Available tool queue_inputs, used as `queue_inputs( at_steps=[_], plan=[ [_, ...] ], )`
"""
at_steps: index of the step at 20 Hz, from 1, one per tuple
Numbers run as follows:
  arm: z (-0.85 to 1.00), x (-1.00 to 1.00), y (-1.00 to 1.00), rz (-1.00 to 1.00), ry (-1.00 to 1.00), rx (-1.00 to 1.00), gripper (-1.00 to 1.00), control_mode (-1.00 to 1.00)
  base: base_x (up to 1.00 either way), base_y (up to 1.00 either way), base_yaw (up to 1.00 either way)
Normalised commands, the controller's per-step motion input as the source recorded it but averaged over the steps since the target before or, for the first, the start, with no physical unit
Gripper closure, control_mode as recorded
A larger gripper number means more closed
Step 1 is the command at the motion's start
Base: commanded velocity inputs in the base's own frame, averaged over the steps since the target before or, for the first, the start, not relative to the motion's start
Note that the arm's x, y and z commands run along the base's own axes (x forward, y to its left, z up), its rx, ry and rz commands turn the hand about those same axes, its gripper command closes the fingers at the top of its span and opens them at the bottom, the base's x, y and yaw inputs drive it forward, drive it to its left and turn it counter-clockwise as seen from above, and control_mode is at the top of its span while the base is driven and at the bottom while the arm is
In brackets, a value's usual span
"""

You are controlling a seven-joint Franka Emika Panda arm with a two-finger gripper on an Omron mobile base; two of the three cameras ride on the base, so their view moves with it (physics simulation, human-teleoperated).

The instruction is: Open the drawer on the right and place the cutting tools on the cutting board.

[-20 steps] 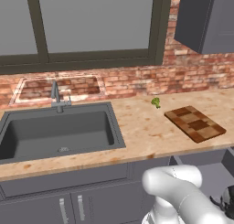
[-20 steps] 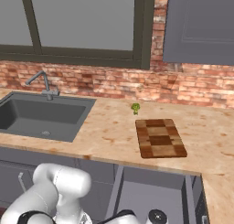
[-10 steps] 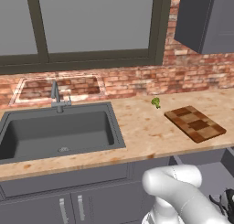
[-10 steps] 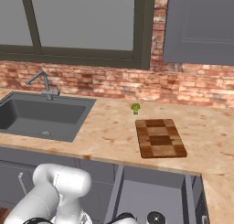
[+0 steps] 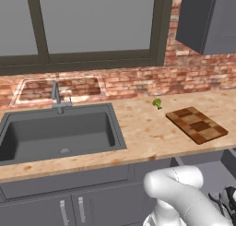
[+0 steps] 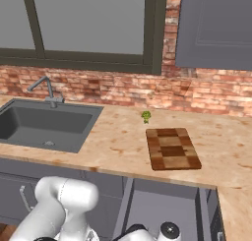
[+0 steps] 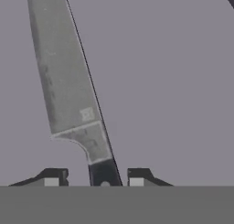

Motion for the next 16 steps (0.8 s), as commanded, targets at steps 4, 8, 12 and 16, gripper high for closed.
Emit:
queue_inputs(
  at_steps=[4, 8, 12, 16],
  plan=[
    [0.01, -0.08, 0.0, 0.0, 0.0, 0.0, 1.0, -1.0, 0.0, 0.0, 0.0],
    [0.43, -0.02, 0.0, 0.0, 0.0, 0.0, 1.0, -1.0, 0.0, 0.0, 0.0],
    [0.92, 0.0, 0.0, 0.0, 0.0, 0.0, 1.0, -1.0, 0.0, 0.0, 0.0],
    [1.0, 0.0, 0.0, 0.0, 0.0, 0.0, 1.0, -1.0, 0.0, 0.0, 0.0]
  ],
)
